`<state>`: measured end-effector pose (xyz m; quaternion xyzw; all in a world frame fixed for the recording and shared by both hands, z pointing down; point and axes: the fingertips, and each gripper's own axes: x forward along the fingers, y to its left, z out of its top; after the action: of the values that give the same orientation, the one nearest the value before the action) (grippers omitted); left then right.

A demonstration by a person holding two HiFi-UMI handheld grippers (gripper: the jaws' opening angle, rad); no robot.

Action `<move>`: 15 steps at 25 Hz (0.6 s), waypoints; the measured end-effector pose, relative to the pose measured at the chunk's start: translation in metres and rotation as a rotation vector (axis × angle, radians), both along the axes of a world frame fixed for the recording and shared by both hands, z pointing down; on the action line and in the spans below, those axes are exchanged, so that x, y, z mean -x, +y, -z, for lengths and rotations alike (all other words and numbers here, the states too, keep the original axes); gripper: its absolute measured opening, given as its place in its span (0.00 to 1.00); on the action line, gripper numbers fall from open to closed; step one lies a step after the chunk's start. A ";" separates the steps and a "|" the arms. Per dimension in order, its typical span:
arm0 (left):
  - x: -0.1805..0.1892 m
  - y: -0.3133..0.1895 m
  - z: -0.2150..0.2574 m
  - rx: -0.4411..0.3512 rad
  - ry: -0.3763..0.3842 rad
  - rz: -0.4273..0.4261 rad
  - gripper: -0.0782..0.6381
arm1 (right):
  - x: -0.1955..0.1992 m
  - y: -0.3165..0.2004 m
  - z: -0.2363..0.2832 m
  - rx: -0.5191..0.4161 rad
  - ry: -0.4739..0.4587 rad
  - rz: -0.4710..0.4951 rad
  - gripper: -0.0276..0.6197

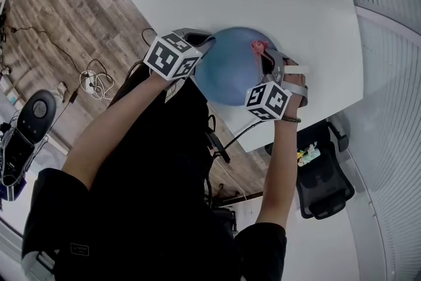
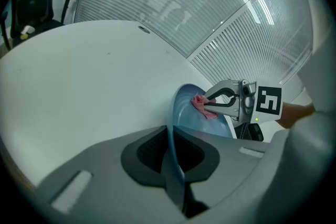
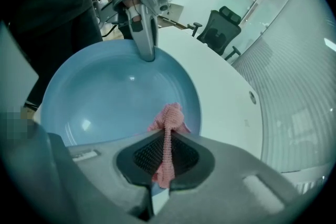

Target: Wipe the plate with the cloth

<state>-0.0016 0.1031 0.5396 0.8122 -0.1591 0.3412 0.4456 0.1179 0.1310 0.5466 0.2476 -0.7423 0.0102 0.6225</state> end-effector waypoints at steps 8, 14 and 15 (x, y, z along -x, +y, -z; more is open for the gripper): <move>0.001 0.000 0.000 0.011 0.001 0.017 0.13 | -0.013 0.056 0.000 0.131 0.046 0.016 0.06; 0.000 -0.001 -0.001 0.016 0.003 0.023 0.13 | 0.002 0.105 -0.001 0.230 0.042 0.076 0.06; 0.000 -0.001 0.000 0.015 0.003 0.024 0.13 | 0.007 0.113 0.000 0.247 0.033 0.088 0.06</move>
<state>-0.0018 0.1024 0.5399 0.8074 -0.1657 0.3358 0.4560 0.1105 0.2439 0.5467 0.1362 -0.7352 0.0701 0.6603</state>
